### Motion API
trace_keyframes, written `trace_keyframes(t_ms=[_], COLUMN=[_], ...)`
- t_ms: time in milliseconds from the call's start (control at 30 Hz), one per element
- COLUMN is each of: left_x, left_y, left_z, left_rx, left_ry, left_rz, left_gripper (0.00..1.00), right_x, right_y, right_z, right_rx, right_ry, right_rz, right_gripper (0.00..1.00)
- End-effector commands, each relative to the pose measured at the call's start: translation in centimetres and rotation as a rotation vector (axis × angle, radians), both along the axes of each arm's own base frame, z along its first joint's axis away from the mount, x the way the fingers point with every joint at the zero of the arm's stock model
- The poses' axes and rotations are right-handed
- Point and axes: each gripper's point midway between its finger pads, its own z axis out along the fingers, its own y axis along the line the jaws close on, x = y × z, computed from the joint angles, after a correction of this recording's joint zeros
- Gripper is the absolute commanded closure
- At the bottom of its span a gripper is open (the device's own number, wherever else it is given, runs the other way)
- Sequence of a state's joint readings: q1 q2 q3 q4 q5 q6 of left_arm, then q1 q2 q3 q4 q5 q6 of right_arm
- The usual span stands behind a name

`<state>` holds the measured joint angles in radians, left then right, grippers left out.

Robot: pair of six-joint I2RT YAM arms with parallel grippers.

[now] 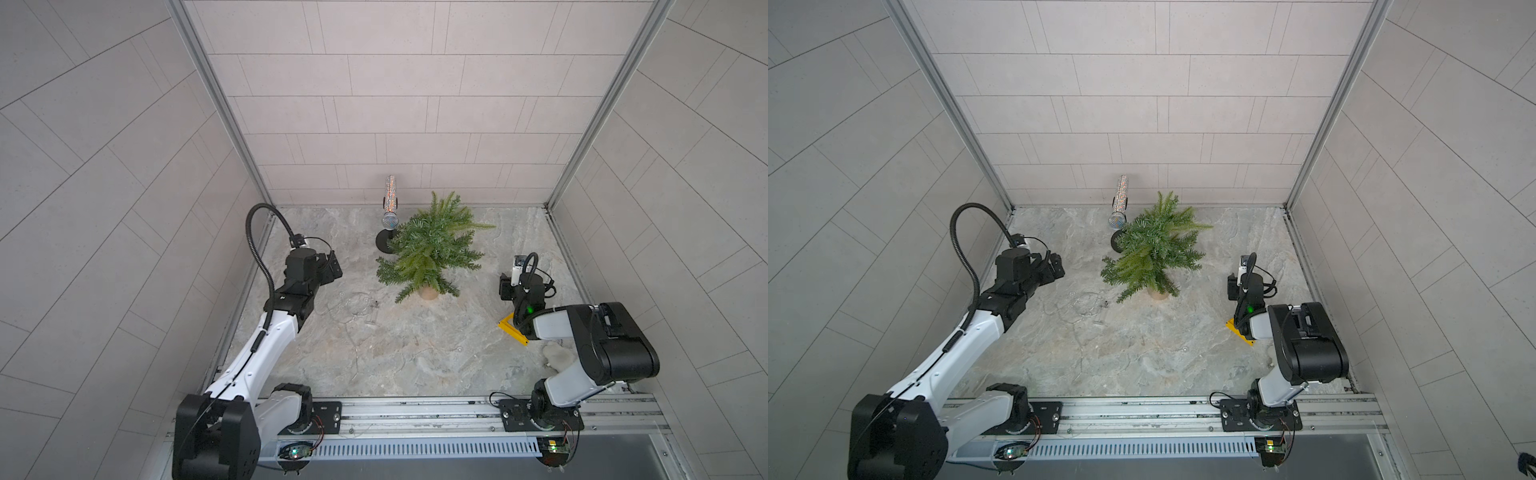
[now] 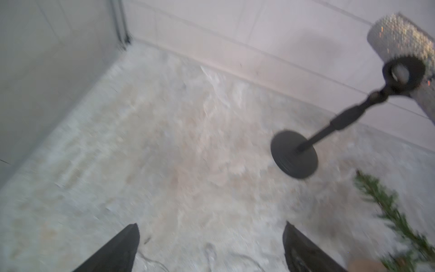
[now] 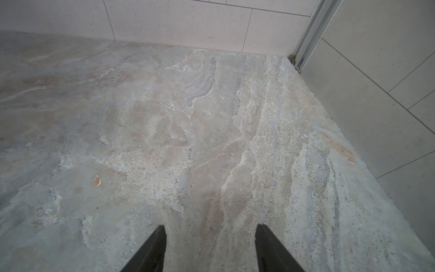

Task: Remove string lights from the small christmas tree
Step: Reset both arms

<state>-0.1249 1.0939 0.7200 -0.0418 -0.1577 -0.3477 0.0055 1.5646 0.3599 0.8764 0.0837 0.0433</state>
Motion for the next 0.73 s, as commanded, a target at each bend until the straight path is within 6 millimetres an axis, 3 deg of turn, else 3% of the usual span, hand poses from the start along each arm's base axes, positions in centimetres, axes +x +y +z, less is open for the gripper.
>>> trace_keyframes(t_ms=[0,167,267,367,533,667,700], left_x=[-0.1,-1.4,-2.2,-1.6,1.4,1.3,2.2], left_y=[4.7,6.2,6.1,4.9,3.1,3.8,3.9], left_z=[1.5,-3.4,-7.1,-7.0,-9.9,-11.0,-10.4], left_rx=[0.216,0.298,0.301,0.233,0.212,0.191,0.191], left_ry=[-0.077,-0.092,-0.113,-0.263,-0.264,-0.132,-0.133], left_rz=[0.191,0.172,0.106,0.039,-0.088,-0.062,-0.057], left_gripper=[0.00,0.00,0.00,0.00,0.00,0.00,0.00], right_x=[0.8,0.8,1.0,1.0,1.1,1.2,1.1], right_y=[0.1,0.4,0.9,0.9,0.9,0.9,0.9], right_z=[1.9,1.9,1.8,1.8,1.8,1.7,1.7], right_rx=[-0.012,-0.015,-0.023,-0.021,-0.021,-0.016,-0.017], right_ry=[-0.078,-0.081,-0.068,-0.070,-0.066,-0.062,-0.064], right_rz=[0.014,0.023,0.051,0.052,0.052,0.055,0.054], right_gripper=[0.01,0.00,0.00,0.00,0.00,0.00,0.00])
